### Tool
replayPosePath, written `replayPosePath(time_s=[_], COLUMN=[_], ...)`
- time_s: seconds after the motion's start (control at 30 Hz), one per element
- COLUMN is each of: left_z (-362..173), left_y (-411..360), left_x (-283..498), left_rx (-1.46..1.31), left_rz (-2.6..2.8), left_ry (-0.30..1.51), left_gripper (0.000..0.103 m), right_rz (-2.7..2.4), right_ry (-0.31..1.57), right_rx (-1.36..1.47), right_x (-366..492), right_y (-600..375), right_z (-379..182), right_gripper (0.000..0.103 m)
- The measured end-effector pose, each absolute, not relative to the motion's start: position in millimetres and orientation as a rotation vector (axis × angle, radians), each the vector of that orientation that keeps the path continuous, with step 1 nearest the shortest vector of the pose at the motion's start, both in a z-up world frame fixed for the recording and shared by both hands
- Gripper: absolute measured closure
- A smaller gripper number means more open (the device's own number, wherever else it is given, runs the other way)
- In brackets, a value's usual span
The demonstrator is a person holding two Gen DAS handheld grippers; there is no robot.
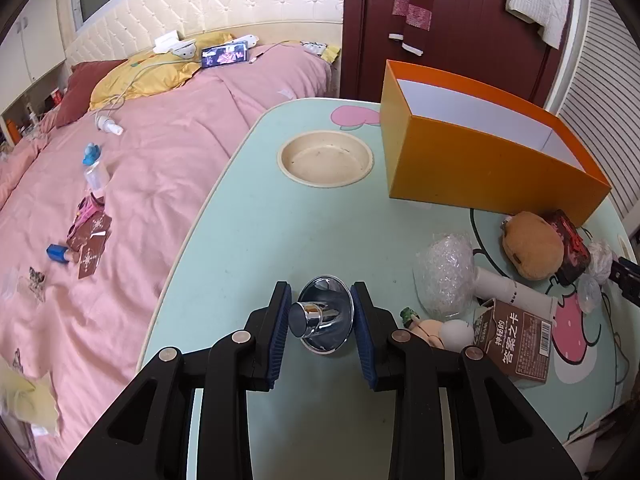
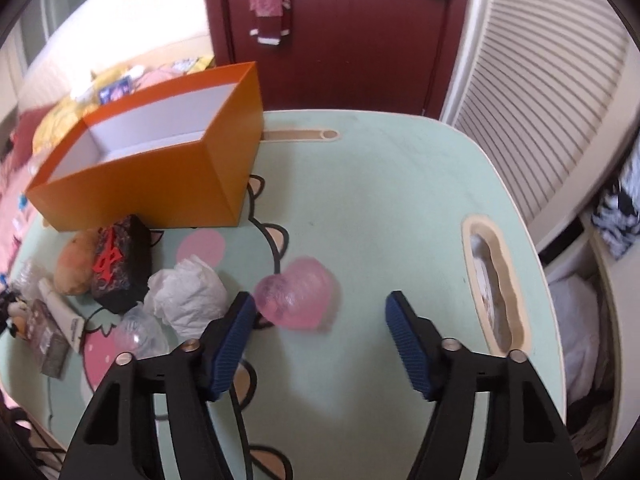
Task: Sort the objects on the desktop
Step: 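Grasp the pink translucent heart with the right tool while the left tool holds the silver cup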
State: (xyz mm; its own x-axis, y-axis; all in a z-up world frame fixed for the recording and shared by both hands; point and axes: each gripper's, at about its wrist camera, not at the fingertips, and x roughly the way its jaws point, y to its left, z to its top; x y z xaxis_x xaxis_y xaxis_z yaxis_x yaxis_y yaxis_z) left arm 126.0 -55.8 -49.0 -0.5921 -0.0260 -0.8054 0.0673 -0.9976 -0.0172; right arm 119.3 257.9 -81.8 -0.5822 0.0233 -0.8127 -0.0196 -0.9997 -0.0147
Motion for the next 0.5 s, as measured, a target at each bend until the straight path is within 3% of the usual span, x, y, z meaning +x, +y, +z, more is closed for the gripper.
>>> replayPosePath(time_s=[0.03,0.1,0.5], left_z=[-49.0,-49.1,-47.9], left_y=[-55.5,-55.8,-54.7], left_x=[126.0,125.8,125.8], left_rx=[1.393,1.393,1.391], left_rz=[-2.756,-2.756,-2.769], left_ry=[0.07,0.072,0.026], left_gripper=[0.071,0.071,0.071], right_rz=[2.776,2.786,2.816], right_ry=[-0.005,-0.006,0.057], right_rx=[-1.425,-1.418,-1.358], right_x=[117.6,116.4,137.3], right_y=[256.5,254.1,248.1], right_z=[-81.9,-81.5,-81.2], right_gripper=[0.043,0.065,0.065])
